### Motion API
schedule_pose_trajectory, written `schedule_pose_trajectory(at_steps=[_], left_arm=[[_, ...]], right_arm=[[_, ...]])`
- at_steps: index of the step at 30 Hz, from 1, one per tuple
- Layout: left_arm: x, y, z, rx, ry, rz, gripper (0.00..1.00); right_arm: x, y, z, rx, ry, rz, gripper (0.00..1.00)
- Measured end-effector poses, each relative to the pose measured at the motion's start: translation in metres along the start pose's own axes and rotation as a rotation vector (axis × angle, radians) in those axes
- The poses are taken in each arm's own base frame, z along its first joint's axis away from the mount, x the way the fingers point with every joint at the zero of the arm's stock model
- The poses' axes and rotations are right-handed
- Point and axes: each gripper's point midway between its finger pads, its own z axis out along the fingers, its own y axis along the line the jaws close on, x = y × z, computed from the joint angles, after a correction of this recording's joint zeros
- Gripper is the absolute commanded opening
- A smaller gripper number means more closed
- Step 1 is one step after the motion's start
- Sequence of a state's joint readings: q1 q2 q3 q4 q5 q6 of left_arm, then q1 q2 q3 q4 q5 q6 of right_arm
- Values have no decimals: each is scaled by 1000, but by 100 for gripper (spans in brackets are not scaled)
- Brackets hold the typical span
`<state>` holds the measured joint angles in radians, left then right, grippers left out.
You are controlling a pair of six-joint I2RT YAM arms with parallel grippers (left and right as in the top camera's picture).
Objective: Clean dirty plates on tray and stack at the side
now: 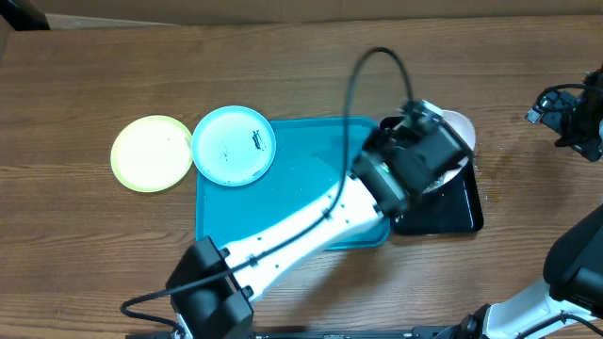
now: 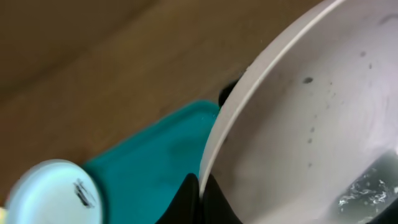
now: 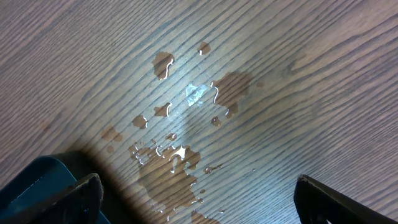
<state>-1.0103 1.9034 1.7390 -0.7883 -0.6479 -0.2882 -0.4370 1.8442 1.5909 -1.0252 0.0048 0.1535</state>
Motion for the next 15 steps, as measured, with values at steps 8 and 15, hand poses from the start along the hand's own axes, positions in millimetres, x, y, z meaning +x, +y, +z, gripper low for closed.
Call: schedule_pose_trajectory(at_steps=[8,15], left_arm=[[-48,-16,-45,-186,-259,185,4],[-67,-31,-79,-282,-359,336,4]], right_arm=[[0,0,0,-1,1,0,100],[0,0,0,0,0,0,100]])
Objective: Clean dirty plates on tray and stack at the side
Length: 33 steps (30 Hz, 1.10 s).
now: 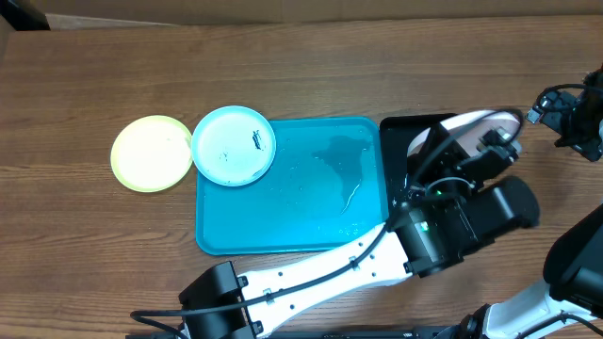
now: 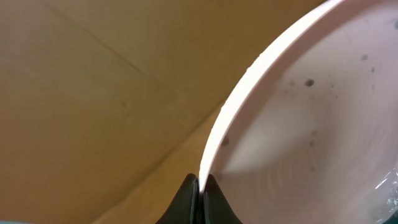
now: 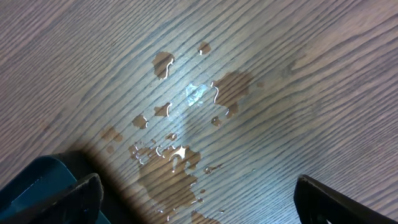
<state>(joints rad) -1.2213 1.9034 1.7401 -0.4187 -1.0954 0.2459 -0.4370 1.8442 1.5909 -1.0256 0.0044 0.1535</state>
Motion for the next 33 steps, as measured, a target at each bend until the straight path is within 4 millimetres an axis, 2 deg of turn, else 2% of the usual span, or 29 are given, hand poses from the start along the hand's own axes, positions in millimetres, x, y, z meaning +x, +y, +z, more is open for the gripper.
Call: schedule_pose_trajectory(at_steps=[5,14,17,20,25,29,33], left_arm=[[1,4,-1,-24,5,50,4],[2,6,0,-37,11,45,4],[8,4,0,-25,27,32,4],[21,-4,3,26,64,15,4],[58,-27,21,229,203,-134,4],[82,-33,51,421,334,-346,4],[106,-22,82,614,452,-544,4]], right_arm=[[0,0,0,0,0,0,100],[0,0,0,0,0,0,100],[0,0,0,0,0,0,100],[0,0,0,0,0,0,100],[0,0,0,0,-1,0,100],[0,0,0,0,0,0,100],[0,0,0,0,0,0,100]])
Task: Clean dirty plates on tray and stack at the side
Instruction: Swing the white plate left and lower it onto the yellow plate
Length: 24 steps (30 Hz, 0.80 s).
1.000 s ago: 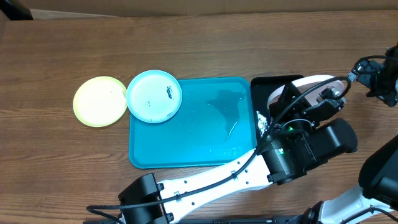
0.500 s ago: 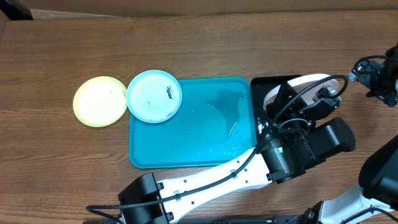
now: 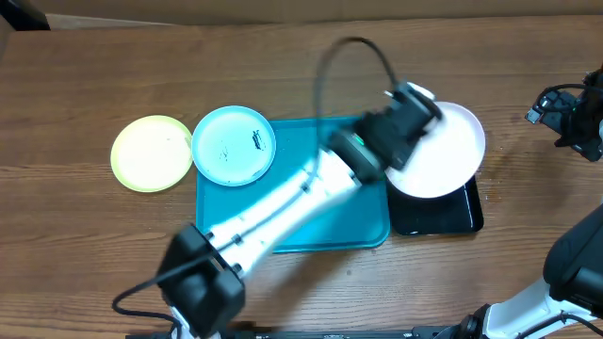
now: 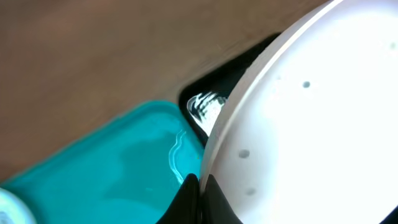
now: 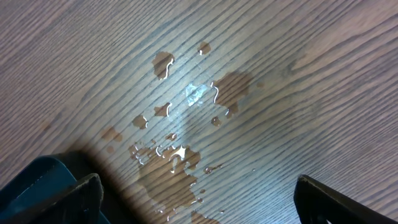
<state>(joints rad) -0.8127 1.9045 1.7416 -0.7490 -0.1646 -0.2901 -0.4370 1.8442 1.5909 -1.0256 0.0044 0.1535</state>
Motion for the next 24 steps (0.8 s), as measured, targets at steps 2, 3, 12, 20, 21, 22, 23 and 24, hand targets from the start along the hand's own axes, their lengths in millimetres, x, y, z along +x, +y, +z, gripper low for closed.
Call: schedule_pose_trajectory(at_steps=[2,3,12,20,21,22,23,24], left_arm=[[0,25,5,111,61,-105,4],[1,39,5,155,89,-157,4],[43,235,-23,178,233,-691,4],[128,386,-81,-79,253,-1074,4],[138,401,-88,-110,247,-1109,4],[148,414,-96,-141,240,-1142,4],[158,427,-104,-174,235,-1175,4],[168,438,-111,-202,231,-1202,4]], right_arm=[[0,0,0,0,0,0,100],[0,0,0,0,0,0,100],[0,0,0,0,0,0,100],[0,0,0,0,0,0,100],[0,0,0,0,0,0,100],[0,0,0,0,0,0,100],[0,0,0,0,-1,0,100],[0,0,0,0,0,0,100]])
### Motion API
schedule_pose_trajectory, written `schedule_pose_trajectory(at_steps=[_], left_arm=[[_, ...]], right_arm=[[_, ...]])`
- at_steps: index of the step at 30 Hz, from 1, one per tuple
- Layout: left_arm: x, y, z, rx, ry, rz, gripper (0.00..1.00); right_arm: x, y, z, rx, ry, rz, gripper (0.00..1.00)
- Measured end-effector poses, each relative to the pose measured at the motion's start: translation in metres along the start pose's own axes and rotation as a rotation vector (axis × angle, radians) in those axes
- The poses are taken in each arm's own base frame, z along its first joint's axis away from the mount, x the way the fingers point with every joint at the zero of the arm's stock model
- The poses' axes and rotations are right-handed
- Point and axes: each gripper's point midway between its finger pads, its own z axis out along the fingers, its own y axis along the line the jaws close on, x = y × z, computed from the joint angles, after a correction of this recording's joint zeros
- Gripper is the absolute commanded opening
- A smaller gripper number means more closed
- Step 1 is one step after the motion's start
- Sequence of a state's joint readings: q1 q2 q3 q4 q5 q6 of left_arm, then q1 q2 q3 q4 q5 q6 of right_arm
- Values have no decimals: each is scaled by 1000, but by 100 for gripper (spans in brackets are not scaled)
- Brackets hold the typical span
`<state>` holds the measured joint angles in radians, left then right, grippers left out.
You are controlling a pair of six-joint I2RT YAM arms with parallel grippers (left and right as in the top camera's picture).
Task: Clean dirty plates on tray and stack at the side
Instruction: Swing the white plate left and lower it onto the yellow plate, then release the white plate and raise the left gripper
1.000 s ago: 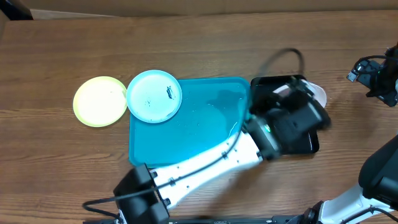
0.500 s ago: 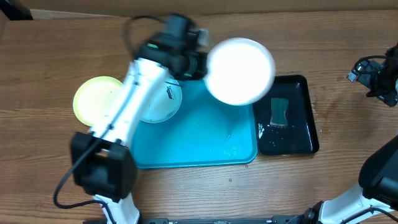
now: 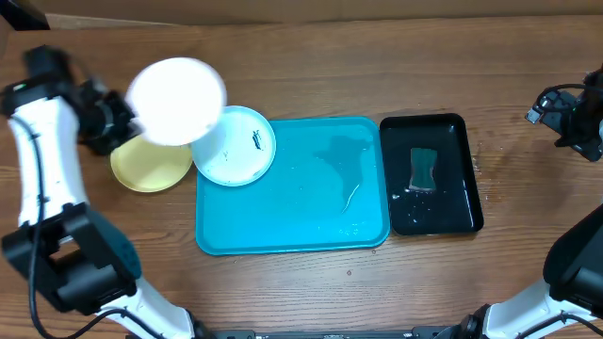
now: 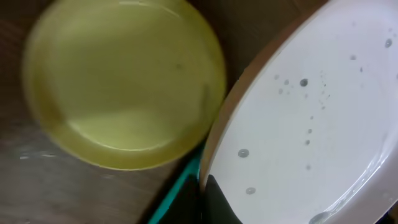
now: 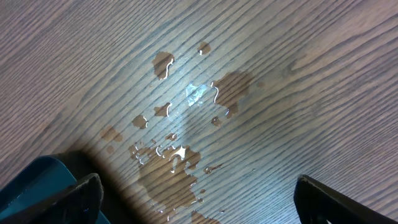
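My left gripper is shut on the rim of a white plate and holds it above the table's left side. In the left wrist view the fingers pinch the wet, droplet-speckled white plate. Below it lies a yellow plate. Overhead, the yellow plate sits on the table, partly covered by the held plate. A light blue plate with a dark smear rests on the left corner of the teal tray. My right gripper hangs open over bare wood at the far right.
A black tray with water and a green sponge stands right of the teal tray. Water streaks lie on the teal tray. A puddle spots the wood under my right gripper.
The left gripper held the white plate over the black tray at the right; now it holds the plate at the far left, above the yellow plate. The sponge in the black tray shows. The right arm is unmoved.
The left gripper held the white plate tilted over the black tray with water in it, then steeper above that tray, then flatter over it. Now the plate is on the left side above the yellow plate. The right gripper stayed open throughout.
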<state>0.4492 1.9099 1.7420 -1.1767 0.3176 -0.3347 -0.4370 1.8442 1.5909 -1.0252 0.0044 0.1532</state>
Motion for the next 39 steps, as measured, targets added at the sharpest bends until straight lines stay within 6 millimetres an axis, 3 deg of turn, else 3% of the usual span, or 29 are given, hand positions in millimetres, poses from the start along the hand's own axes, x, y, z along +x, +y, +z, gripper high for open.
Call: schedule_pose_trajectory(at_steps=[5,9,12,22,27,28,31,33,39], left_arm=[[-23,65,-17,-129,-75,-125,4],[-30,98,-26,-240,-115,-168,4],[-33,108,-26,-285,-134,-171,4],[-20,112,21,-322,-120,-141,4],[-17,106,29,-320,-117,-122,4],[-17,105,30,-320,-117,-119,11],[-17,102,31,-319,-118,-114,51],[-16,100,32,-315,-115,-110,56],[-1,85,36,-285,-49,-73,52]], right_arm=[[0,0,0,0,0,0,100],[0,0,0,0,1,0,100],[0,0,0,0,0,1,100],[0,0,0,0,0,0,100],[0,0,0,0,0,0,100],[0,0,0,0,0,0,100],[0,0,0,0,0,0,100],[0,0,0,0,0,1,100],[0,0,0,0,0,1,100]])
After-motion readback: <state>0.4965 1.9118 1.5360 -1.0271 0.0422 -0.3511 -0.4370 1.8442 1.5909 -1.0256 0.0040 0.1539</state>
